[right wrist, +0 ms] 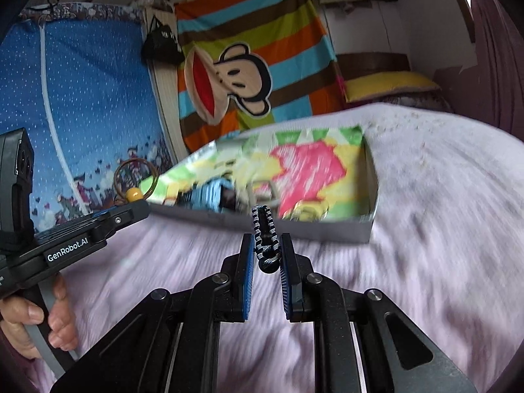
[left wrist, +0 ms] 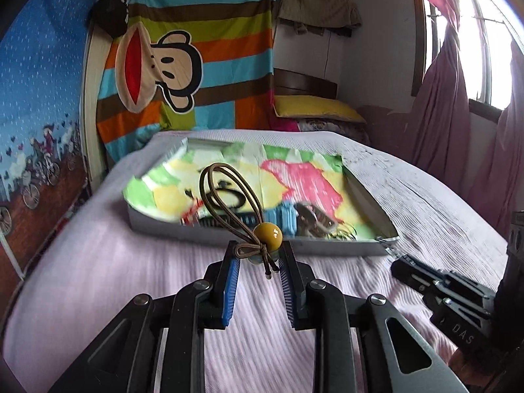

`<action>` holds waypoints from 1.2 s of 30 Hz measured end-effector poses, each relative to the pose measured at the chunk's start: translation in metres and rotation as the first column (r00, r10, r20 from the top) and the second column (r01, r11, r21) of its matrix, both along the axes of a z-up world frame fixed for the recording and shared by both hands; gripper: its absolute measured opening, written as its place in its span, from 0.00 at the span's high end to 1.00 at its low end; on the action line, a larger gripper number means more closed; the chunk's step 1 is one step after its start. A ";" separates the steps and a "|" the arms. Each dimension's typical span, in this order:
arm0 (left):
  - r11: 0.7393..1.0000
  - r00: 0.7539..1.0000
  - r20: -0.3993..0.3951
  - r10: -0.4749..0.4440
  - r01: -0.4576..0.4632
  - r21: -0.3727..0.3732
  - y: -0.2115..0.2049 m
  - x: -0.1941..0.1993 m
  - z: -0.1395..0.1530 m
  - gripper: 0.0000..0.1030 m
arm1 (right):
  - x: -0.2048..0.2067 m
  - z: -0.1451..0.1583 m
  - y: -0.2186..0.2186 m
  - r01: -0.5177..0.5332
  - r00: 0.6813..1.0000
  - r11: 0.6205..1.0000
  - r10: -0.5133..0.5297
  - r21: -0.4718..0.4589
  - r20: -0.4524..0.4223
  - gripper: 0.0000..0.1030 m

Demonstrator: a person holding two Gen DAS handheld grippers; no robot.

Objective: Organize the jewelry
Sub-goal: 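Carry the coil and bead elastic over the tray and open both tools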

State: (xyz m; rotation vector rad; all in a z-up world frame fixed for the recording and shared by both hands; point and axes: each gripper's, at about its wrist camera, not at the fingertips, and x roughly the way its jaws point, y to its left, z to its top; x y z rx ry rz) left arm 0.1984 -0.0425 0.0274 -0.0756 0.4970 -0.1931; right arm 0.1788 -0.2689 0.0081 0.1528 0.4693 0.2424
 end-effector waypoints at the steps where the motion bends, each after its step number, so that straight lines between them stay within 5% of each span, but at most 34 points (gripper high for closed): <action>1: 1.000 1.000 0.003 0.002 -0.002 0.010 -0.001 0.002 0.005 0.78 | 0.001 0.005 -0.001 0.003 1.000 1.000 -0.003 0.000 0.015 0.87; 8: 0.999 1.000 -0.004 0.027 -0.026 0.040 0.003 0.034 0.037 0.78 | 0.032 0.038 -0.013 0.005 0.997 1.000 -0.005 -0.007 0.080 0.87; 16: 0.997 0.997 -0.047 0.060 -0.057 0.056 0.010 0.066 0.046 0.78 | 0.069 0.058 0.005 -0.056 0.997 0.994 0.060 -0.095 0.044 0.87; 30: 0.990 0.967 -0.252 0.046 -0.011 0.138 -0.004 0.121 0.005 0.78 | 0.120 0.000 0.008 -0.058 0.981 0.992 0.035 -0.116 -0.191 0.87; 36: 0.990 0.952 -0.303 0.040 0.002 0.138 -0.005 0.131 -0.003 0.78 | 0.124 -0.010 0.014 -0.074 0.974 0.988 0.042 -0.137 -0.221 0.87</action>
